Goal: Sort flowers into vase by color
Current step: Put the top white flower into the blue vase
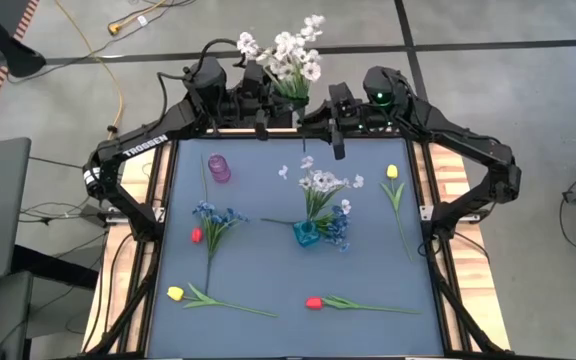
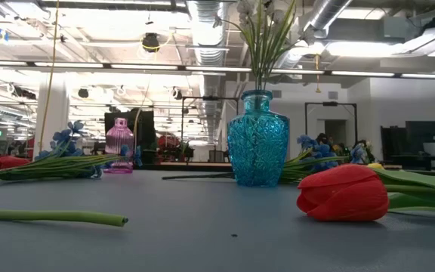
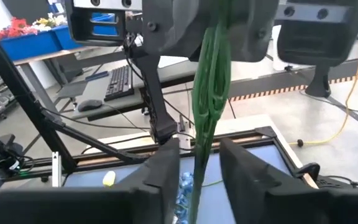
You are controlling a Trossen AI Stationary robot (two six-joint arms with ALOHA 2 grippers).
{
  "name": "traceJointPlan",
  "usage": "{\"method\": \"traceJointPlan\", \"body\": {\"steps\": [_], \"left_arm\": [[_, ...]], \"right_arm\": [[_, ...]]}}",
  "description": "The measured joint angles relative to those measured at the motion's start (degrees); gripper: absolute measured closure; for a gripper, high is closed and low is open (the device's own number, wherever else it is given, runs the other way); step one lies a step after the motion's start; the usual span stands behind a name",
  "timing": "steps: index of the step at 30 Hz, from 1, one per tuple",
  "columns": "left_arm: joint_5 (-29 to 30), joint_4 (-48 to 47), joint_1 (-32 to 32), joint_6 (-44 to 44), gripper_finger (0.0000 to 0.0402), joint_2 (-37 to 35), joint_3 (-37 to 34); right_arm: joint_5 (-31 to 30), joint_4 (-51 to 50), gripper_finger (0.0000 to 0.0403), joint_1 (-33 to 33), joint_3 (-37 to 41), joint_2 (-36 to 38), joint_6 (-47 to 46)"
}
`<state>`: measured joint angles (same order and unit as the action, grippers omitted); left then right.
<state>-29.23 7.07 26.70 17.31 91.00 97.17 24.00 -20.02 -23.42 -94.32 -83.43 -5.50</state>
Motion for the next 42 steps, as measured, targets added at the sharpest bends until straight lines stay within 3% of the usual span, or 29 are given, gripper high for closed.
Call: {"method": "traceJointPlan", "body": {"steps": [5, 9, 14, 20, 22, 28, 32, 37, 42], "left_arm": [[-0.3, -0.3, 1.7, 0.6, 0.0398, -1.3, 0.0], [-2.0, -0.5, 2.7, -0.3, 0.0399, -3.9, 0.0], [-2.2, -6.3, 0.8, -5.3, 0.04, -7.9, 0.0], [5.0, -18.1, -5.7, -13.4, 0.0401, -12.0, -0.2], [7.1, -16.9, -8.6, -14.6, 0.0401, -13.6, -3.1], [12.5, -0.4, -16.1, -14.2, 0.0401, -20.4, -20.5], [14.7, 18.1, -19.8, -10.9, 0.0401, -23.0, -34.6], [19.6, 36.8, -24.2, -15.3, 0.0401, -20.8, -47.9], [24.5, 43.5, -26.8, -19.8, 0.0401, -16.2, -53.4]], "right_arm": [[0.1, -2.8, 0.0201, -3.3, 0.0, 2.3, 0.1], [0.1, -7.6, 0.018, -6.2, 0.0, 5.2, 0.6], [0.2, -16.3, 0.0178, -7.9, 0.0, 9.5, 1.7], [-1.2, -22.9, 0.0185, -6.5, 1.1, 15.2, 3.6], [-3.1, -22.2, 0.0189, -5.9, 4.3, 18.2, 3.2], [-6.0, -11.7, 0.02, -5.5, 20.1, 28.9, -2.9], [-6.0, -4.4, 0.0202, -4.5, 29.2, 34.4, -8.1], [-6.0, 3.2, 0.0202, -3.0, 36.4, 37.3, -11.5], [-6.1, 4.6, 0.0203, -2.0, 38.4, 36.7, -13.0]]}}
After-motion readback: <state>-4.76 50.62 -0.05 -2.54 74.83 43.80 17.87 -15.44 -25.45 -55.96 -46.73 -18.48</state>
